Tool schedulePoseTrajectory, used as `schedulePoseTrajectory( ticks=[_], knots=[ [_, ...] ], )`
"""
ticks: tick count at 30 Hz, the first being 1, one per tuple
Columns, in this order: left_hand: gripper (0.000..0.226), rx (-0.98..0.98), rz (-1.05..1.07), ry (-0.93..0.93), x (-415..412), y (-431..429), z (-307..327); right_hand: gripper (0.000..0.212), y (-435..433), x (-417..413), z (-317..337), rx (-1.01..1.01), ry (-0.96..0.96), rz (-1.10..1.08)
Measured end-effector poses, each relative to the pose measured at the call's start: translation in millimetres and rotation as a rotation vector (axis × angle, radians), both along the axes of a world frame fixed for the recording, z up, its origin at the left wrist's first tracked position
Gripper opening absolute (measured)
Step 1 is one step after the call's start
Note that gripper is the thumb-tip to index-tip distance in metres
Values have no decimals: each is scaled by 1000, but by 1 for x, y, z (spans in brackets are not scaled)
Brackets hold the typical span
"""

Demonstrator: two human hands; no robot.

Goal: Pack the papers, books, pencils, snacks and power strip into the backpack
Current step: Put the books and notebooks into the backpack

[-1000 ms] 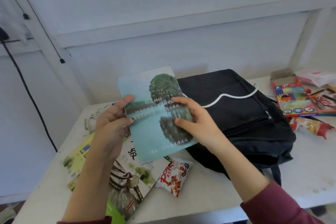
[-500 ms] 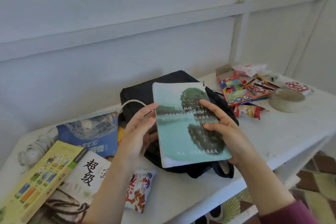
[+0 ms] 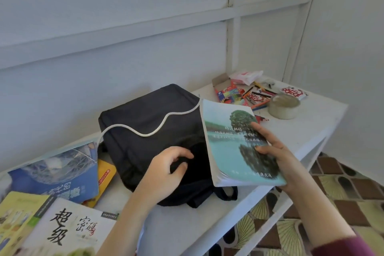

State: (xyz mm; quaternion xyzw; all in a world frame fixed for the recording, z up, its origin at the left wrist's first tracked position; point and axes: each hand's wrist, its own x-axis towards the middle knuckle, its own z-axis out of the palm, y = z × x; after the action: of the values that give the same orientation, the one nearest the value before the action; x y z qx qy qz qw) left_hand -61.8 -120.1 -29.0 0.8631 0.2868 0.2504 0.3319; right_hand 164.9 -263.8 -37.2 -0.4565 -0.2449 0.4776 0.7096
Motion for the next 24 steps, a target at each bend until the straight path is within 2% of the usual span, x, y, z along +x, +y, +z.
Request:
schedulePoseTrajectory(
  ticks=[3, 5, 8, 12, 14, 18, 22, 24],
  knots=[
    [42, 456, 5, 127, 3, 30, -15, 57, -4, 2, -5, -11, 12, 25],
    [53, 532, -2, 276, 4, 43, -19, 58, -5, 2, -8, -22, 5, 44],
    [67, 521, -30, 355, 7, 52, -18, 59, -4, 4, -12, -25, -3, 60],
    [55, 503, 20, 265, 4, 64, -6, 61, -3, 10, -17, -14, -8, 105],
    [50, 430, 55, 273, 2, 74, 8, 64, -2, 12, -19, 1, -4, 149],
    [50, 321, 75, 380, 3, 98, 33, 65, 5, 12, -18, -4, -11, 219],
    [42, 282, 0, 522, 9, 106, 35, 65, 16, 14, -13, -40, -60, 288],
    [43, 242, -39, 536, 11, 106, 39, 65, 24, 16, -11, -60, -70, 325]
  ],
)
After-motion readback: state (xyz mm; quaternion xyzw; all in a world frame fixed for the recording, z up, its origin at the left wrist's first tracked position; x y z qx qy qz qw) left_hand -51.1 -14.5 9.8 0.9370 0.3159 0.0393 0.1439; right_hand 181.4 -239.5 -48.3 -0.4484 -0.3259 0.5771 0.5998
